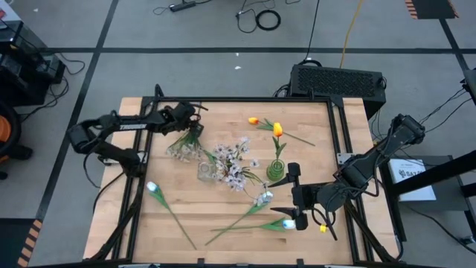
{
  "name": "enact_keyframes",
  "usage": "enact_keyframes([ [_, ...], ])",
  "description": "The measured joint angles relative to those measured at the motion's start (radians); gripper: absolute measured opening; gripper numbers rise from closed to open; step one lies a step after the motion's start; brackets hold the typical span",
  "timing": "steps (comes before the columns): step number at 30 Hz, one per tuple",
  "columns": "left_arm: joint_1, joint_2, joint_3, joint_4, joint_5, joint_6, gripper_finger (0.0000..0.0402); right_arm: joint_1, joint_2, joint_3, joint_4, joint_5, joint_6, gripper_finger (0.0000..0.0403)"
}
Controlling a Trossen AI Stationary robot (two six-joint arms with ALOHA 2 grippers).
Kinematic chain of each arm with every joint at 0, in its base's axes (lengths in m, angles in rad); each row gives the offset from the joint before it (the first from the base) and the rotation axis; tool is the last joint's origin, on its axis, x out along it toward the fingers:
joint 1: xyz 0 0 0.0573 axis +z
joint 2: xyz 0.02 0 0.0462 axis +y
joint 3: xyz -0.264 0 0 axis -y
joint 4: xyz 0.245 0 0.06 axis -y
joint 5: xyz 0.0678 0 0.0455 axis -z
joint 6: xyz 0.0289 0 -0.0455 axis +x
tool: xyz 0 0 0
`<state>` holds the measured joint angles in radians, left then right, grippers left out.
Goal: Sort flowers into vase by color
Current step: Put the white flowers into the red vase
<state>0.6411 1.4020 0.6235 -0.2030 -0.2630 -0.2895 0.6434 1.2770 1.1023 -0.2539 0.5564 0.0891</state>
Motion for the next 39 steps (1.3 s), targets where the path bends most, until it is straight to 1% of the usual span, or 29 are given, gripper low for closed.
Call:
enact_keyframes([
  [6,0.000,0.086,0.000,0.074,0.000,-0.025,0.0244,0.000,0.000,0.000,0.000,0.000,0.026,0.0302],
  [13,-0.002,0.171,0.002,0.092,0.002,-0.046,0.0244,0.000,0.000,0.000,-0.002,0.000,0.030,0.0302],
  [20,-0.002,0.190,0.004,0.099,0.016,-0.049,0.0243,0.000,0.000,-0.001,-0.002,0.000,0.030,0.0302],
  [22,-0.002,0.184,0.004,0.098,0.020,-0.049,0.0236,0.000,0.000,-0.001,-0.002,0.000,0.030,0.0302],
  [25,-0.002,0.180,0.003,0.097,0.027,-0.048,0.0208,0.000,0.000,-0.001,-0.002,-0.001,0.030,0.0302],
  [31,-0.003,0.180,0.003,0.097,0.038,-0.035,0.0120,0.000,0.000,-0.001,-0.003,-0.001,0.028,0.0302],
  [37,-0.003,0.181,0.008,0.087,0.033,0.011,0.0029,0.000,0.000,-0.001,-0.005,-0.001,0.026,0.0302],
  [39,-0.003,0.180,0.016,0.076,0.030,0.018,0.0013,0.000,0.000,-0.001,-0.005,0.000,0.023,0.0302],
])
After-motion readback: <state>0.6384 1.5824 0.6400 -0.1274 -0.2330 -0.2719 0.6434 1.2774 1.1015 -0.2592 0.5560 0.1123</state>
